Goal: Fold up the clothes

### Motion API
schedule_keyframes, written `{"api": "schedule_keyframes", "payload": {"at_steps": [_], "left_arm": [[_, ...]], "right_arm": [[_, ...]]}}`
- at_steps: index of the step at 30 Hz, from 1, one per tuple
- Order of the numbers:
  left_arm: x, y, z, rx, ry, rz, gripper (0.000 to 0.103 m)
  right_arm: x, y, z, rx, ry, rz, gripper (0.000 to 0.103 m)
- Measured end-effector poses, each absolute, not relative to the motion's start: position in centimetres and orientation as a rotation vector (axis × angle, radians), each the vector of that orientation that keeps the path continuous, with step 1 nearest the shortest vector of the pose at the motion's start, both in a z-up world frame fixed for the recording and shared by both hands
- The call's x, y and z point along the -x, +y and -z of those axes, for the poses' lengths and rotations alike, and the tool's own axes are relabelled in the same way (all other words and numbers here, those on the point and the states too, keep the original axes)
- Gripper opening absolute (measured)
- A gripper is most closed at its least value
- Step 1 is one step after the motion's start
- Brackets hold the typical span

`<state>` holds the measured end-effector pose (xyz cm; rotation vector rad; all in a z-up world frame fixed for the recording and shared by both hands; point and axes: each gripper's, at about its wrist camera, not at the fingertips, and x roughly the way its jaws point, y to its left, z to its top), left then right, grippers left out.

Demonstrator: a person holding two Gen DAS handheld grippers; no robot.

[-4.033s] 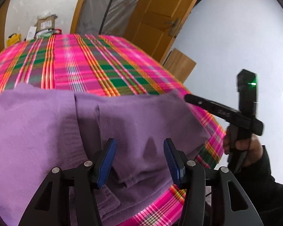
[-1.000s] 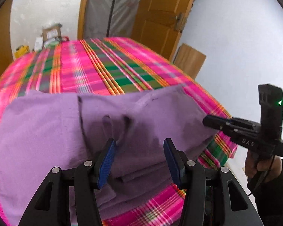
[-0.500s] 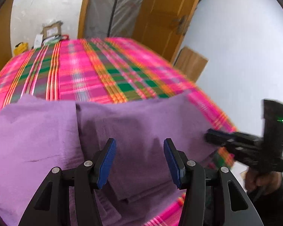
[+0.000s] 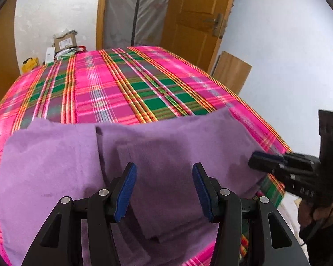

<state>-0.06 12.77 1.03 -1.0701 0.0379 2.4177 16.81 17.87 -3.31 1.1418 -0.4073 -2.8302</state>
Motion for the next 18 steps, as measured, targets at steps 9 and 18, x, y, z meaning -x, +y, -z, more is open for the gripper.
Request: {"api": "schedule_keyframes", "payload": {"at_steps": [9,18], "left_arm": [[2.1,13.6,0.3,1.134,0.064,-2.44,0.054],[-1.1,12.8,-0.9,1.074,0.045,-2.432,0.054]], "right_arm": [[-17.1,18.2,3.5,-1.153,-0.441,2.837,0.015],[-17.1,18.1,3.1,-1.142,-0.429,2.853,0.015]]}}
